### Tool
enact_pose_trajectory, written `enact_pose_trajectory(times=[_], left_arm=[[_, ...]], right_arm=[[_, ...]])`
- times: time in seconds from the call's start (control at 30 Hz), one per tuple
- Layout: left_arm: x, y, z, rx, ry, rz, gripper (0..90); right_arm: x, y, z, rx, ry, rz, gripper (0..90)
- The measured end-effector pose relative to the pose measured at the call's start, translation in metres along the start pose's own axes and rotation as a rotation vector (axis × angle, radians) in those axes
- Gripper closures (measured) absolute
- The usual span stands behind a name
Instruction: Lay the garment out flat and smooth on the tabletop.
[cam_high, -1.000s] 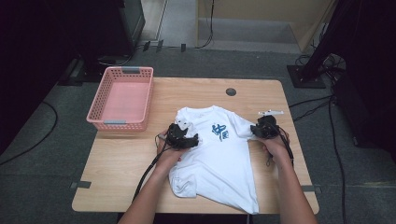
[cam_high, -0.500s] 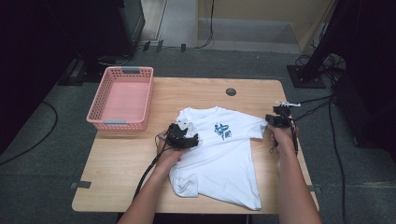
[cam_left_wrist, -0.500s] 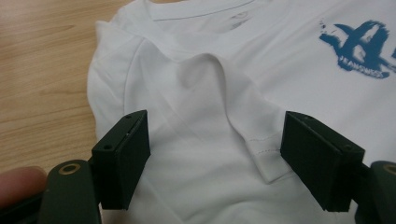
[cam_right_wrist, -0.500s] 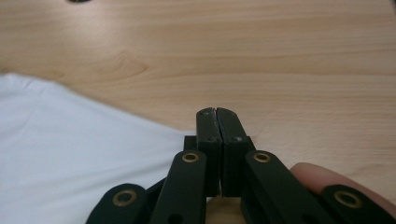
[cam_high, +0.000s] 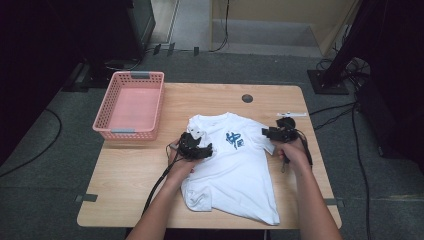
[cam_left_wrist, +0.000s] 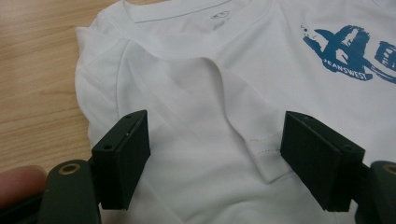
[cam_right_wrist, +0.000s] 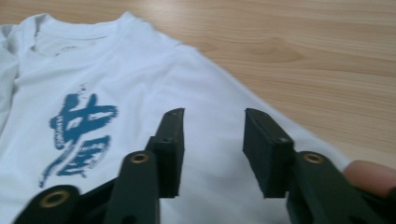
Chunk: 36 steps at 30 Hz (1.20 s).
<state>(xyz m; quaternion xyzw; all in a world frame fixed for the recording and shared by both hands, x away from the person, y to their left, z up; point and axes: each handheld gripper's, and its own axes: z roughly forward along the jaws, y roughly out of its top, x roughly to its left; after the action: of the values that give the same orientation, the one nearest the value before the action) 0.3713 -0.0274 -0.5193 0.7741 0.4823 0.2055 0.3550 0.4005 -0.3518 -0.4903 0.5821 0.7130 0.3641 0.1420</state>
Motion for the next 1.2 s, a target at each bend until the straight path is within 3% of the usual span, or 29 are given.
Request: enact_pose_trajectory(times=[0.07, 0.17, 0.2, 0.27, 0.33, 0.37, 0.43, 0.5, 0.6, 0.67, 0.83, 0.9, 0.93, 0.97, 1.1, 1.17, 1.2], left_arm=[[0.000, 0.000, 0.000, 0.000, 0.000, 0.000, 24.5], [0.000, 0.000, 0.000, 0.001, 0.001, 0.000, 24.5], [0.000, 0.000, 0.000, 0.001, 0.001, 0.000, 24.5], [0.000, 0.000, 0.000, 0.000, 0.003, -0.001, 24.5], [0.000, 0.000, 0.000, 0.000, 0.005, -0.003, 24.5], [0.000, 0.000, 0.000, 0.000, 0.005, -0.003, 24.5], [0.000, 0.000, 0.000, 0.000, 0.004, -0.003, 24.5], [0.000, 0.000, 0.000, 0.000, 0.004, -0.003, 24.5], [0.000, 0.000, 0.000, 0.000, 0.005, -0.002, 24.5], [0.000, 0.000, 0.000, 0.000, 0.003, -0.004, 24.2], [0.006, 0.000, -0.002, -0.007, -0.037, -0.034, 21.9], [0.015, 0.001, -0.006, -0.030, -0.063, -0.099, 26.0], [0.015, 0.001, -0.006, -0.030, -0.063, -0.099, 26.2], [0.022, 0.003, -0.011, -0.052, -0.073, -0.142, 26.2], [0.033, 0.005, -0.022, -0.083, -0.072, -0.188, 28.2], [0.036, 0.006, -0.028, -0.092, -0.067, -0.195, 35.2], [0.037, 0.006, -0.030, -0.089, -0.090, -0.188, 40.4]], right_arm=[[0.022, 0.004, 0.011, -0.034, 0.000, 0.011, 47.4], [0.042, 0.013, 0.022, -0.113, -0.011, 0.058, 41.5], [0.042, 0.013, 0.022, -0.113, -0.011, 0.058, 41.5], [0.063, 0.017, 0.039, -0.182, -0.069, 0.042, 28.8], [0.074, 0.015, 0.053, -0.195, -0.137, 0.017, 21.6], [0.077, 0.013, 0.060, -0.186, -0.148, 0.018, 19.2], [0.078, 0.011, 0.066, -0.173, -0.162, 0.022, 17.7], [0.082, 0.005, 0.077, -0.118, -0.201, 0.015, 15.7], [0.082, 0.005, 0.077, -0.125, -0.218, 0.008, 13.2], [0.081, 0.004, 0.077, -0.092, -0.261, -0.031, 12.0], [0.075, 0.004, 0.075, -0.084, -0.263, -0.025, 11.9], [0.072, 0.004, 0.075, -0.070, -0.269, -0.021, 11.2], [0.072, 0.004, 0.075, -0.070, -0.269, -0.021, 11.2], [0.071, 0.003, 0.074, -0.068, -0.268, -0.018, 10.9], [0.069, 0.003, 0.074, -0.068, -0.268, -0.015, 10.7], [0.067, 0.003, 0.073, -0.069, -0.267, -0.014, 10.4], [0.066, 0.003, 0.073, -0.067, -0.266, -0.016, 10.1]])
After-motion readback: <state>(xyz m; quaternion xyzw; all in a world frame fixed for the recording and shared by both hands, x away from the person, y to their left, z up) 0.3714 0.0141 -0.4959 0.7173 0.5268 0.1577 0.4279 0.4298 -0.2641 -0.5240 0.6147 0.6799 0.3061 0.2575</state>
